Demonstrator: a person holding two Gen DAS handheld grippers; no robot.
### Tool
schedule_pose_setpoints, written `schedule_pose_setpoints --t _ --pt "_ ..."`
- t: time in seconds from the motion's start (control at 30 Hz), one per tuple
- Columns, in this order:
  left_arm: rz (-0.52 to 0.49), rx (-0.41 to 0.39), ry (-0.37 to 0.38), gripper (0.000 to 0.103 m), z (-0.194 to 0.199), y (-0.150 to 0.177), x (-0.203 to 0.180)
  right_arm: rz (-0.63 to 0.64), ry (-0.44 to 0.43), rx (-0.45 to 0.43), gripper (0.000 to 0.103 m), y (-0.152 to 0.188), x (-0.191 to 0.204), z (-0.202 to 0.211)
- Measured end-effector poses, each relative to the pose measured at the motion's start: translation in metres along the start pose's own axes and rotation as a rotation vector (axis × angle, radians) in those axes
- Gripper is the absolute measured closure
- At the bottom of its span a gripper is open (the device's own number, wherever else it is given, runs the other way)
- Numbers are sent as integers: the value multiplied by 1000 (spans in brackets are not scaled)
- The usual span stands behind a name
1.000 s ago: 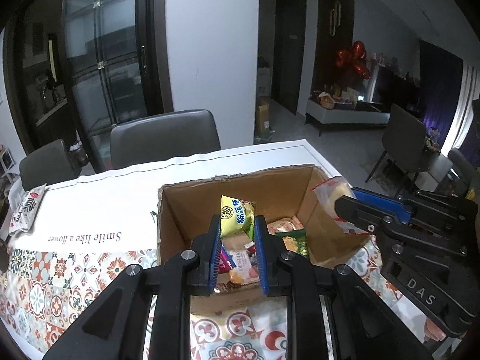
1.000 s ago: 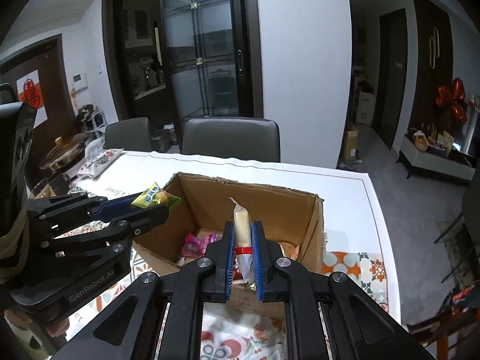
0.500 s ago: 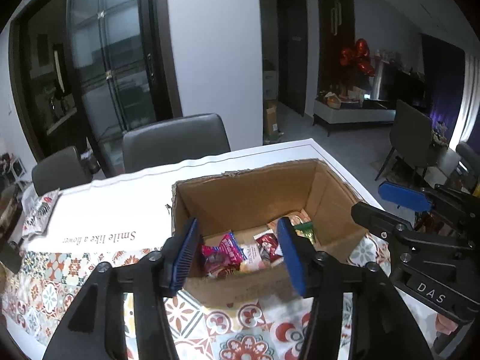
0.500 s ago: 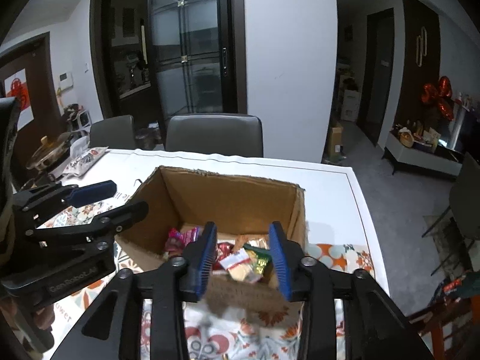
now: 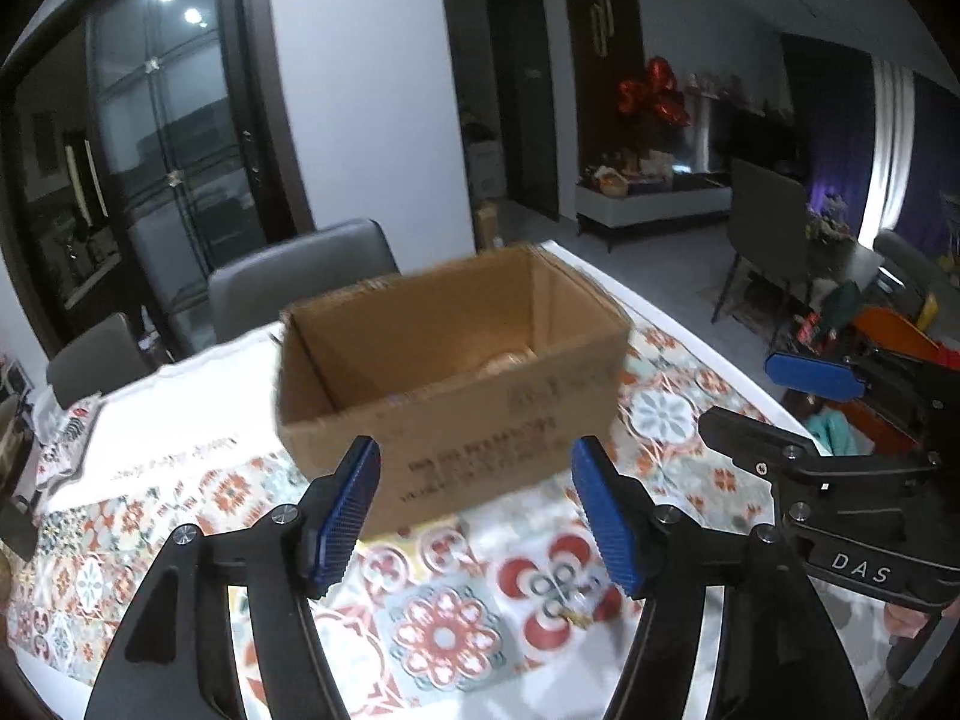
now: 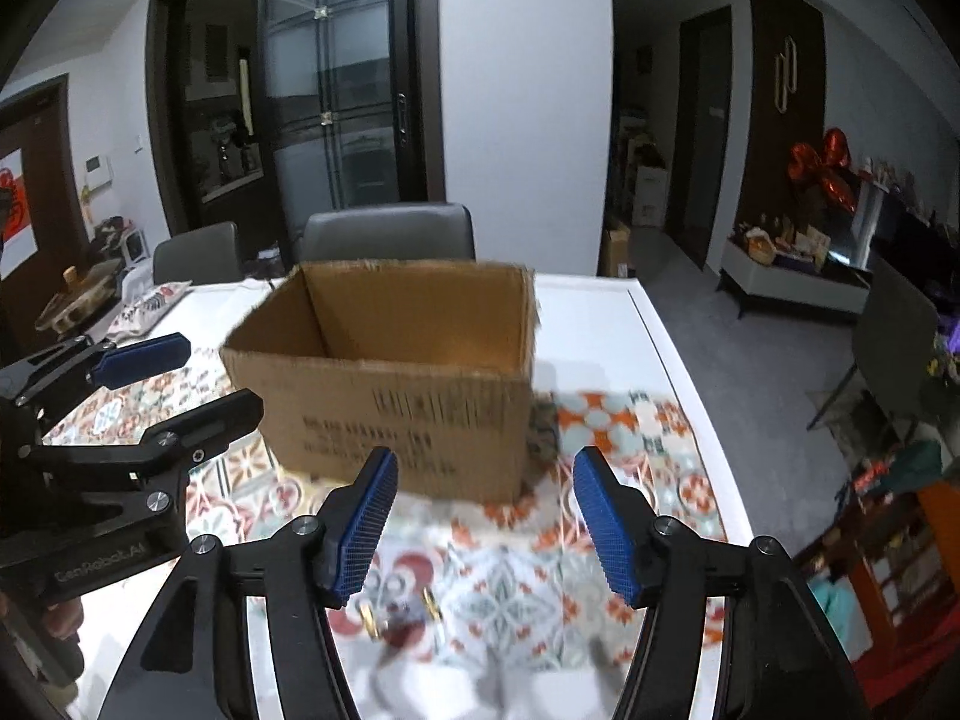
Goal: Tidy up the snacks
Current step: 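Move the left tool to the gold bar and grasp it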
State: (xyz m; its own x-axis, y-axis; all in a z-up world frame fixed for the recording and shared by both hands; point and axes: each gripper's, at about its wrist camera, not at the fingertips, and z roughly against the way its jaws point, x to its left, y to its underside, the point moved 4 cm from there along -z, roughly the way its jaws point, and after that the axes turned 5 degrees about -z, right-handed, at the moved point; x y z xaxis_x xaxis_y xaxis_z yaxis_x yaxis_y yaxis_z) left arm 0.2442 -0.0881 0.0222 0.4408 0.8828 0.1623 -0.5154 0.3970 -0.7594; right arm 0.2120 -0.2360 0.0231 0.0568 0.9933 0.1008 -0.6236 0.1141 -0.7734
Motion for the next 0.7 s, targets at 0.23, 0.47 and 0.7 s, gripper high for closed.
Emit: schedule_pose_setpoints --t 0.23,0.47,0.7 --pt "-30 81 88 38 -21 33 -28 -18 29 84 41 36 -15 -7" --pt "-28 152 178 38 -47 63 -47 -39 79 150 41 71 -27 -20" --pt "-31 213 209 38 -71 86 -56 -87 92 219 41 99 -34 -36"
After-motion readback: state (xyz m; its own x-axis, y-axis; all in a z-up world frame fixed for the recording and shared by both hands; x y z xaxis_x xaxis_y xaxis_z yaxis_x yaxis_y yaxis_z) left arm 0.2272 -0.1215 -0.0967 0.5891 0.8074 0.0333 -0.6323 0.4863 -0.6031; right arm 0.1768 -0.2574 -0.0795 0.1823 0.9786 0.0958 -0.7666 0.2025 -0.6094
